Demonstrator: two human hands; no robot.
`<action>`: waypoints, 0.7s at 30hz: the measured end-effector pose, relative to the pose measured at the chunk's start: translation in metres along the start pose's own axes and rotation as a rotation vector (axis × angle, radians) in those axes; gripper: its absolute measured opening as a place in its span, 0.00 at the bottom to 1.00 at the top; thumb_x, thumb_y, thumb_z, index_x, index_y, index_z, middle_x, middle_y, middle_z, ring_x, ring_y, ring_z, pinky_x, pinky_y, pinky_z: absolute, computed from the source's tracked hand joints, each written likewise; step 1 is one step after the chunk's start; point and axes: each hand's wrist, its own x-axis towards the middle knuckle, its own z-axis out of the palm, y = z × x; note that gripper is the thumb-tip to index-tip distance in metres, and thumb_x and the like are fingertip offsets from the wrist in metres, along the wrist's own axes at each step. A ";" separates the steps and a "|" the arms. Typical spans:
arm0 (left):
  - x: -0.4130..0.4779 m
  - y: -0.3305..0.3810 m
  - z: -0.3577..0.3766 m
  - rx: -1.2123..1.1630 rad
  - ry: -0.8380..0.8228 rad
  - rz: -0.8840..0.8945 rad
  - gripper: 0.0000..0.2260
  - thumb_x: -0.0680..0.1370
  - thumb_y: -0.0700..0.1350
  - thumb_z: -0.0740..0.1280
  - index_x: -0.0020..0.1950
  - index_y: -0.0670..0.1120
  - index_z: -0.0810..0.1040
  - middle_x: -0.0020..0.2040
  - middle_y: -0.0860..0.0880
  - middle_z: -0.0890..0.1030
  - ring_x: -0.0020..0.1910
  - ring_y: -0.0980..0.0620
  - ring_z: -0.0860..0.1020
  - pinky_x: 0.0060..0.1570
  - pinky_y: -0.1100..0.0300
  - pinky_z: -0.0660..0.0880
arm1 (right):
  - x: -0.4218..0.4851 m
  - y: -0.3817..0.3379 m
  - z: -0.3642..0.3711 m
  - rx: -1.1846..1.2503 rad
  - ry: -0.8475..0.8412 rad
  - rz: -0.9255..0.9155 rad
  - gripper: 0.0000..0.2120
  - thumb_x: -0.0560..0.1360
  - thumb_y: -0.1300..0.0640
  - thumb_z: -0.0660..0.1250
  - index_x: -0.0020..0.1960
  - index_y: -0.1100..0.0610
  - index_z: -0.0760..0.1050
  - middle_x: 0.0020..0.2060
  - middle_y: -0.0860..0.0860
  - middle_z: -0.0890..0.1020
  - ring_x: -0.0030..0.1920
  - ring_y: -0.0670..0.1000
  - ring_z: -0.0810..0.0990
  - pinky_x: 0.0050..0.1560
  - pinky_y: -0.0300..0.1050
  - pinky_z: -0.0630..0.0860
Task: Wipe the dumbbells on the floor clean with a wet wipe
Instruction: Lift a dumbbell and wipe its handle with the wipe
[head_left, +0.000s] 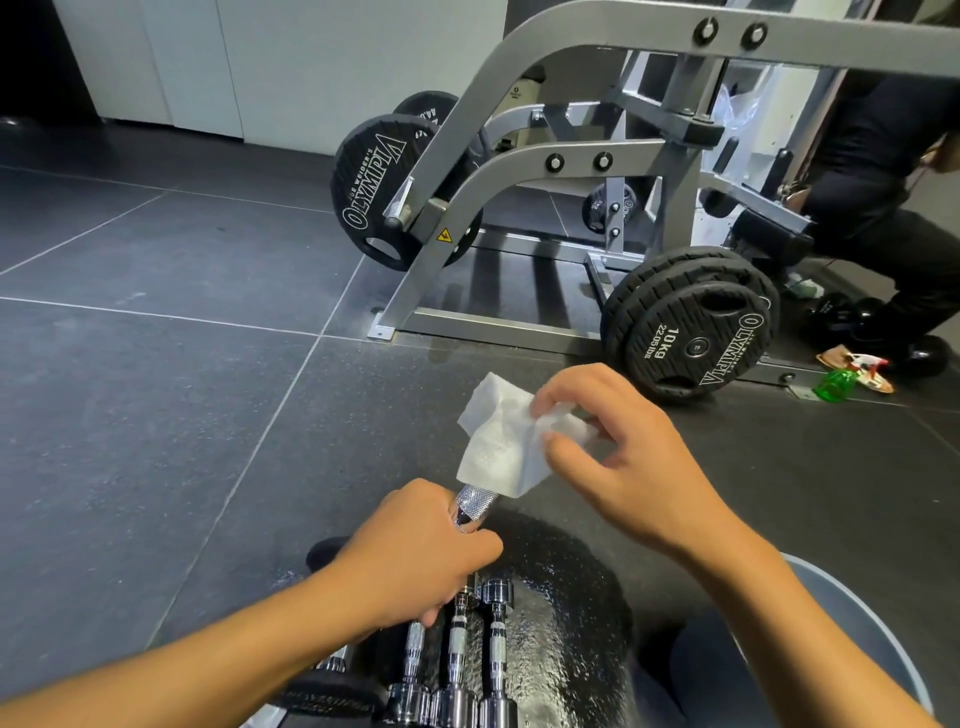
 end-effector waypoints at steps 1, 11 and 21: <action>0.000 -0.001 0.000 0.008 -0.003 -0.002 0.12 0.69 0.48 0.65 0.29 0.47 0.66 0.20 0.47 0.72 0.19 0.46 0.73 0.30 0.58 0.71 | 0.000 0.001 0.000 -0.002 0.036 -0.020 0.06 0.76 0.59 0.68 0.49 0.51 0.81 0.50 0.43 0.80 0.54 0.47 0.79 0.51 0.39 0.74; 0.002 0.000 0.003 0.041 0.034 -0.036 0.11 0.69 0.49 0.66 0.31 0.48 0.66 0.23 0.46 0.73 0.19 0.45 0.74 0.26 0.60 0.68 | 0.003 0.002 0.001 -0.203 -0.002 -0.119 0.02 0.76 0.55 0.74 0.49 0.50 0.83 0.43 0.46 0.74 0.42 0.45 0.74 0.42 0.33 0.67; 0.007 -0.006 0.002 -0.012 0.051 -0.063 0.12 0.70 0.47 0.66 0.31 0.48 0.65 0.22 0.47 0.72 0.18 0.47 0.72 0.26 0.60 0.67 | 0.000 0.003 -0.009 0.034 -0.093 0.066 0.15 0.78 0.65 0.62 0.56 0.48 0.80 0.46 0.43 0.80 0.48 0.47 0.81 0.50 0.46 0.78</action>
